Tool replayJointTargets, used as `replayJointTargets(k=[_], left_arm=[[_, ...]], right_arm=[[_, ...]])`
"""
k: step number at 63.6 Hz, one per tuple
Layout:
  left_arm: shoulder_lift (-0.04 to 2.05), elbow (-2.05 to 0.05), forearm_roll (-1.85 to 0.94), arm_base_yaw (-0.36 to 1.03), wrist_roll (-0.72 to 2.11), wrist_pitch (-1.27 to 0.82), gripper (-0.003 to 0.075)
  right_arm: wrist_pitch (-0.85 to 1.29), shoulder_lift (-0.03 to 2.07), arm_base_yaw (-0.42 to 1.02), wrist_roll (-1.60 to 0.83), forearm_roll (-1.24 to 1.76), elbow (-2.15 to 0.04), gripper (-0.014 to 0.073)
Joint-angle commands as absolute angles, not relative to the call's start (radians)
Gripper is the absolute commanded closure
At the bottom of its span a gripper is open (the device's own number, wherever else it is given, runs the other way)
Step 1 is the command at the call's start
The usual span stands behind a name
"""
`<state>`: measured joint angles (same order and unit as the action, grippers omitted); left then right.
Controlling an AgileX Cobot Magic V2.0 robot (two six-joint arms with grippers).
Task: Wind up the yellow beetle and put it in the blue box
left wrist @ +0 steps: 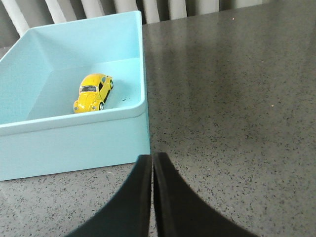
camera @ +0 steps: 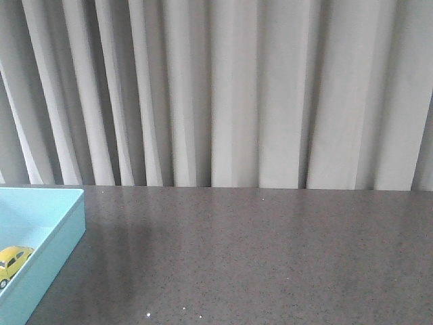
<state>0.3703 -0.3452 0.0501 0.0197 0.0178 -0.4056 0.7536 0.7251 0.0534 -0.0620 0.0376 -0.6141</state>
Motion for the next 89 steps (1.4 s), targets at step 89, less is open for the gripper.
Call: replayJointTargets(k=[89], left_arm=[[-0.027,0.015,0.047,0.021,-0.094,-0.042,0.0725]], right_arm=[[0.298,0.37,0.03,-0.065,0.008,-0.316,0.0601]])
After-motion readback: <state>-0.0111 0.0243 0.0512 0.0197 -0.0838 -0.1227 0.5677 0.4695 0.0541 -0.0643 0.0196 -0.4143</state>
